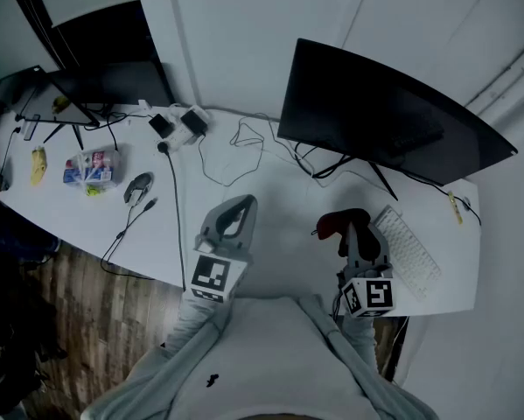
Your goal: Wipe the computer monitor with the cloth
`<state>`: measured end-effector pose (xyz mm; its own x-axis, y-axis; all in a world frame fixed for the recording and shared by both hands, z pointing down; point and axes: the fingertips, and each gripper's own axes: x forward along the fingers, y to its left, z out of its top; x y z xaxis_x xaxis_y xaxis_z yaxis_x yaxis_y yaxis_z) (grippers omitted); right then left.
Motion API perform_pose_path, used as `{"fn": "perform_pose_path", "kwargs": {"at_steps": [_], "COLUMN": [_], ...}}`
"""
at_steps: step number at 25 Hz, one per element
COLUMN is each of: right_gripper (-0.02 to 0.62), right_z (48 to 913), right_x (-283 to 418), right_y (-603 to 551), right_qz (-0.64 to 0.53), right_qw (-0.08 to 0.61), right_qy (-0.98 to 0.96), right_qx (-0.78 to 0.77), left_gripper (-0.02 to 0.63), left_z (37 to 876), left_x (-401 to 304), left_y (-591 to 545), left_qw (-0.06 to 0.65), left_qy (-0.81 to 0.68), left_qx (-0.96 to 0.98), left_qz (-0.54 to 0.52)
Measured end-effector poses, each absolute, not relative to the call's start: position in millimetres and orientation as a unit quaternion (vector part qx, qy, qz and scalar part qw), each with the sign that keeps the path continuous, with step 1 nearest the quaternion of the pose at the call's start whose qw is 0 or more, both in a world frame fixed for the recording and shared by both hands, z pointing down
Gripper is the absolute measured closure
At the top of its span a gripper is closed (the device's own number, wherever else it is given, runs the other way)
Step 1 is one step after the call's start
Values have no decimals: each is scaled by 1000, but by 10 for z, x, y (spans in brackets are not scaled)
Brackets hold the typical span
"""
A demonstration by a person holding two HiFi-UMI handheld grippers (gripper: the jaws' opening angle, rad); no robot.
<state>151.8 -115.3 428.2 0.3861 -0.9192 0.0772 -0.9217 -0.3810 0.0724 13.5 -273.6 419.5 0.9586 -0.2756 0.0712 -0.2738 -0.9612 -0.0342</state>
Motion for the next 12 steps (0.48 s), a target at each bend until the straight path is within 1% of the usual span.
{"fn": "perform_pose_path", "kwargs": {"at_steps": [12], "right_gripper": [560], "right_z": [4256], "right_x": [1528], "right_y": [-1110], "right_qz": [9], "right_qw": [50], "right_qy": [-552], "right_qx": [832], "left_gripper": [584], "left_z": [4190], "left_x": [163], "left_y": [-2646], "left_qw": [17], "left_qy": [128], "left_qx": [-991], "left_qz": [-43]}}
